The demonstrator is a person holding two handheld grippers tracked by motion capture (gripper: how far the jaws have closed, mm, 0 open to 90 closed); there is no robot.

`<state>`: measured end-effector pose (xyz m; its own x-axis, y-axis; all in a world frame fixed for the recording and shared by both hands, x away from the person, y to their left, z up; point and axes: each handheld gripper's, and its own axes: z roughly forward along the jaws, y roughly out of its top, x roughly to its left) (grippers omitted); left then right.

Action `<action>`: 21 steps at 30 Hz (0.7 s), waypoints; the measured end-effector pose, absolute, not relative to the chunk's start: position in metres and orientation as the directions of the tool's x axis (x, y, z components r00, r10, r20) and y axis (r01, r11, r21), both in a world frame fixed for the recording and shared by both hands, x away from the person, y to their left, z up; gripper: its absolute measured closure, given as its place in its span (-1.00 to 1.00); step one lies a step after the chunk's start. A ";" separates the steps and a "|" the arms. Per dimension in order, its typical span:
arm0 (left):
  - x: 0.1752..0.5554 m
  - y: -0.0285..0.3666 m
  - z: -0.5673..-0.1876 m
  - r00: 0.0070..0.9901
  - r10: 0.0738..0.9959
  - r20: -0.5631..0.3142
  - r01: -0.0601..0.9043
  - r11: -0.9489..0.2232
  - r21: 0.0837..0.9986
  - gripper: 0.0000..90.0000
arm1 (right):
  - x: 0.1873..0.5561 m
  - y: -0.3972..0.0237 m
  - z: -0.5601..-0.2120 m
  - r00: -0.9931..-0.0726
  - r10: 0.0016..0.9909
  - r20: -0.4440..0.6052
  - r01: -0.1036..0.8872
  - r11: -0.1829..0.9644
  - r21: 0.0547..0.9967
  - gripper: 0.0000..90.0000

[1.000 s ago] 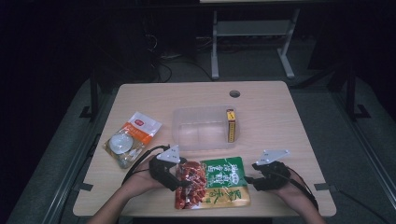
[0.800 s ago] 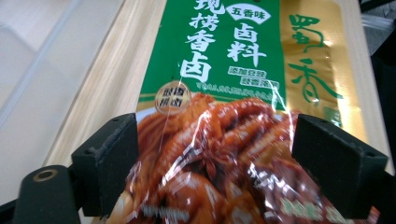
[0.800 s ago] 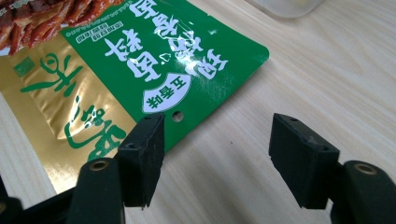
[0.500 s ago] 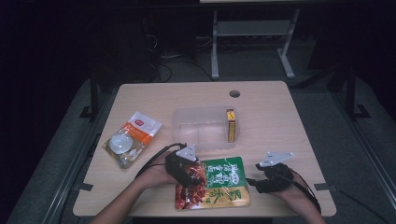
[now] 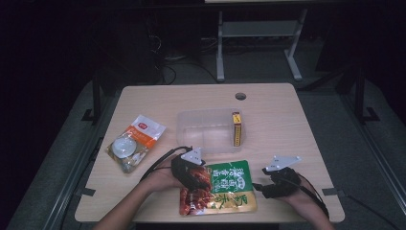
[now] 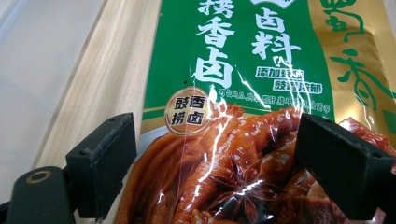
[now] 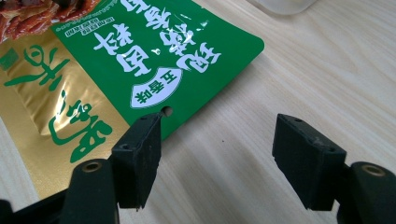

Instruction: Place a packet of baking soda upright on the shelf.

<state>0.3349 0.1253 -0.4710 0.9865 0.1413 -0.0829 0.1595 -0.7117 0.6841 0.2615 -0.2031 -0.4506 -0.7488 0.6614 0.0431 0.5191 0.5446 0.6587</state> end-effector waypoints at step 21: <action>0.324 0.123 -0.465 0.990 0.134 -0.037 0.123 -0.723 0.680 0.79 | 0.261 -0.206 -0.447 -0.741 0.670 0.039 0.515 0.530 0.674 -0.28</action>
